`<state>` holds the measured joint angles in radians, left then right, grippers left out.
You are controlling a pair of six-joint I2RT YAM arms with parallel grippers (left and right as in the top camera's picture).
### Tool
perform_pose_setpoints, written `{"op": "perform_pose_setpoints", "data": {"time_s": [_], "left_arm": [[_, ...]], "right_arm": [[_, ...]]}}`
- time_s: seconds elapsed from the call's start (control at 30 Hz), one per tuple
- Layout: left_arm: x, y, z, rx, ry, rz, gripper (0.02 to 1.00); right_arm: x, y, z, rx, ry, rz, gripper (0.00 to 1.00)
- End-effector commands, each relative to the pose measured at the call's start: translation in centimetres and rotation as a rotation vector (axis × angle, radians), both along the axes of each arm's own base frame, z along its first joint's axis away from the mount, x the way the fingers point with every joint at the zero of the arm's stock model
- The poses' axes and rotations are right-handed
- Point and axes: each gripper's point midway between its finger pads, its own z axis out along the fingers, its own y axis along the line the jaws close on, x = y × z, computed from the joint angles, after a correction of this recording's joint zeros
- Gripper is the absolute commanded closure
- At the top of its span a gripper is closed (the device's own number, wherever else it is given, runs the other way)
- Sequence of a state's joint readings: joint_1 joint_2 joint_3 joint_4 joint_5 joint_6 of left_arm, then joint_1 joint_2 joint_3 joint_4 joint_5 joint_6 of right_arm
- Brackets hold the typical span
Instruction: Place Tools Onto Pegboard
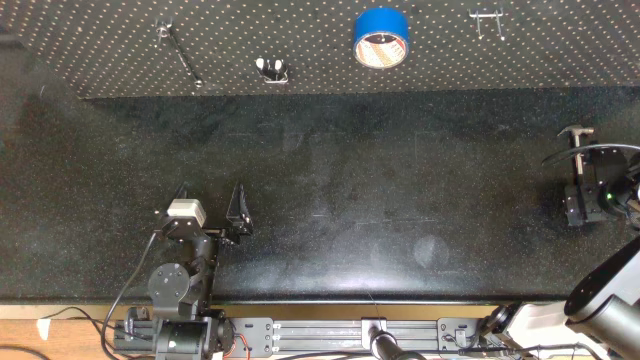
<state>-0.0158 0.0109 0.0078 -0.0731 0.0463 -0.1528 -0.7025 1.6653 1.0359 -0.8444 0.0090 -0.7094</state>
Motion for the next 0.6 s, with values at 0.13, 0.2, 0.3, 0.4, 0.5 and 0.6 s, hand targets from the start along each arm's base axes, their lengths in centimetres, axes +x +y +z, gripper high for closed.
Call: {"op": "perform_pose_setpoints", "data": {"time_s": [0.13, 0.2, 0.3, 0.4, 0.5, 0.6], "left_arm": [[0.0, -0.2, -0.1, 0.014, -0.001, -0.013, 0.02], [0.0, -0.2, -0.1, 0.015, -0.001, -0.013, 0.02], [0.0, -0.2, -0.1, 0.014, -0.001, -0.013, 0.02], [0.0, -0.2, -0.1, 0.014, -0.001, -0.013, 0.02], [0.0, -0.2, -0.1, 0.014, -0.001, -0.013, 0.02], [0.0, -0.2, -0.1, 0.015, -0.001, -0.013, 0.018]], "right_arm": [[1.0, 0.2, -2.3, 0.014, 0.016, 0.04, 0.027], [1.2, 0.1, -2.4, 0.013, 0.006, 0.027, 0.027], [1.3, 0.3, -2.9, 0.034, 0.008, 0.024, 0.027], [1.2, 0.7, -3.7, 0.061, 0.021, 0.024, 0.038], [1.4, 1.0, -3.7, 0.078, 0.008, 0.024, 0.281], [1.3, 1.1, -3.7, 0.083, 0.013, 0.017, 0.467]]}}
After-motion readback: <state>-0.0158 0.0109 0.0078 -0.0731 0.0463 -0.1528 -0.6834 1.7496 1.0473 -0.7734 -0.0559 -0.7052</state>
